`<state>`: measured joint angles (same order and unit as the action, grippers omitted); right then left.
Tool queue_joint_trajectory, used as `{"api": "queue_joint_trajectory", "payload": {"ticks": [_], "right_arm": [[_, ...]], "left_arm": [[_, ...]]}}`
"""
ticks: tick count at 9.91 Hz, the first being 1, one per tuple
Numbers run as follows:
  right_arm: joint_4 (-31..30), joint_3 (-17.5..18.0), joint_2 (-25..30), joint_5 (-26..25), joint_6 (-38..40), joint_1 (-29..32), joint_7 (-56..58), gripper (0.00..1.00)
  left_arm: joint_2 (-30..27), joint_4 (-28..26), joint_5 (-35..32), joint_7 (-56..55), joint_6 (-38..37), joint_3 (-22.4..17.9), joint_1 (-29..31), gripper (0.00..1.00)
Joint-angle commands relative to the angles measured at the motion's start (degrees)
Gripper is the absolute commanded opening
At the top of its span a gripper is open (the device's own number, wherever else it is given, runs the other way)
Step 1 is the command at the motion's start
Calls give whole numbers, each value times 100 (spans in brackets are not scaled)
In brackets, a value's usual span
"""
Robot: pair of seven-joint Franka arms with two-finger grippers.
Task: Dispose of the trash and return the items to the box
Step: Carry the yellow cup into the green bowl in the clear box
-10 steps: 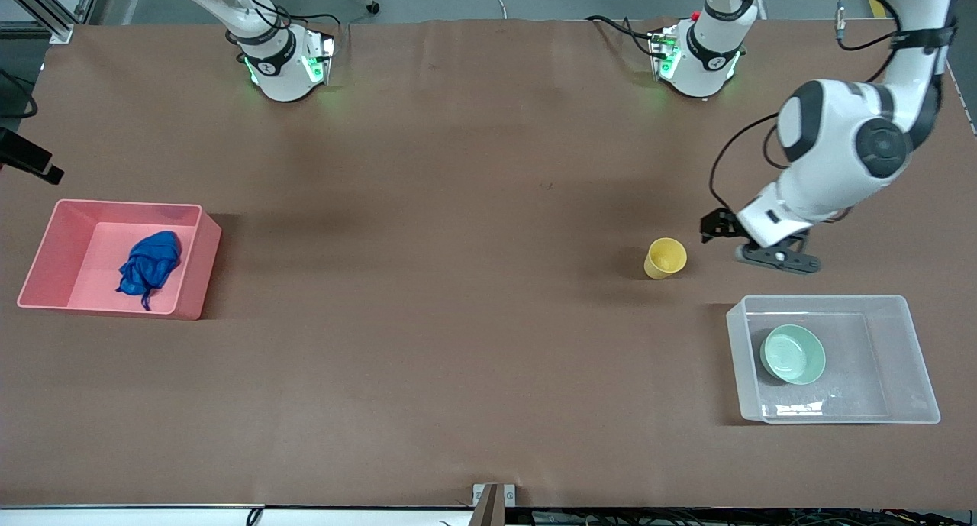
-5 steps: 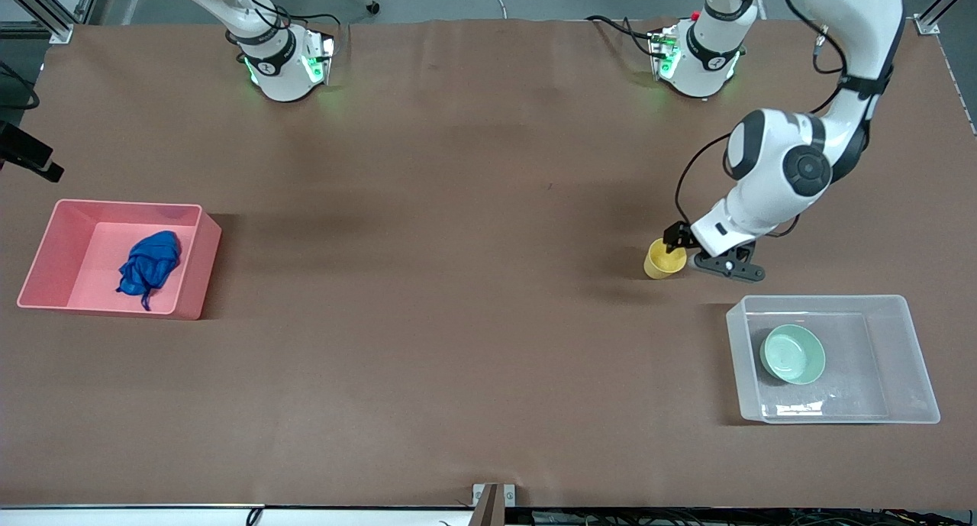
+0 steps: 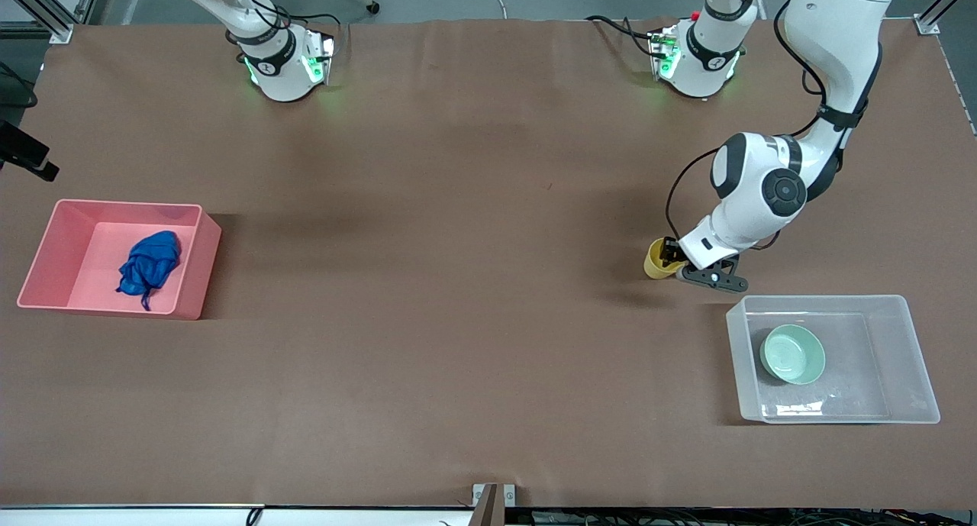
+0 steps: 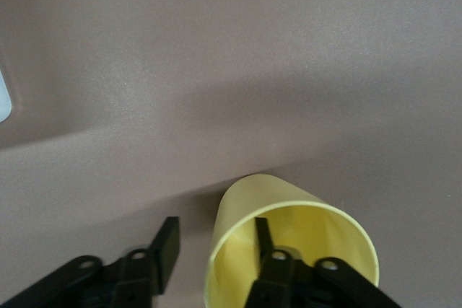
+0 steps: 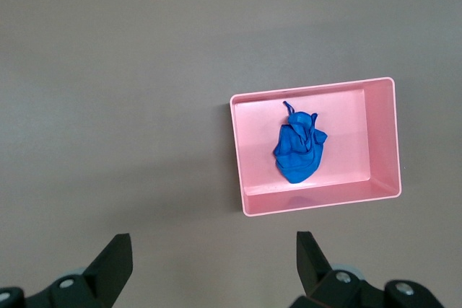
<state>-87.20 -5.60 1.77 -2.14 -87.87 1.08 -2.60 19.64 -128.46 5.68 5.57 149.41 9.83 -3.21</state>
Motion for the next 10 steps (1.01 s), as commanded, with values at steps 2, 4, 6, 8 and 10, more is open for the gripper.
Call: {"api": "queue_joint_trajectory", "payload": {"ticks": [2,4,6,8,10], "right_arm": [[116,33,-45,-6,112,7,-65,100],[125,33,-45,3,165,6,-56,100],[125,41,-45,3,174,-11,-65,100],[125,41,-45,3,174,-11,-65,100],[125,41,-45,3,183,-11,-65,100]], "left_arm": [[-11,-30,-137,-56,27,98,22,0],[-424,92,-129,49,-393,90,40,0],[-470,835,-128,93,-1138,-129,84,0],[-278,1776,-120,626,-1695,-664,84,0],[195,2611,-120,682,-1705,-1314,84,1]]}}
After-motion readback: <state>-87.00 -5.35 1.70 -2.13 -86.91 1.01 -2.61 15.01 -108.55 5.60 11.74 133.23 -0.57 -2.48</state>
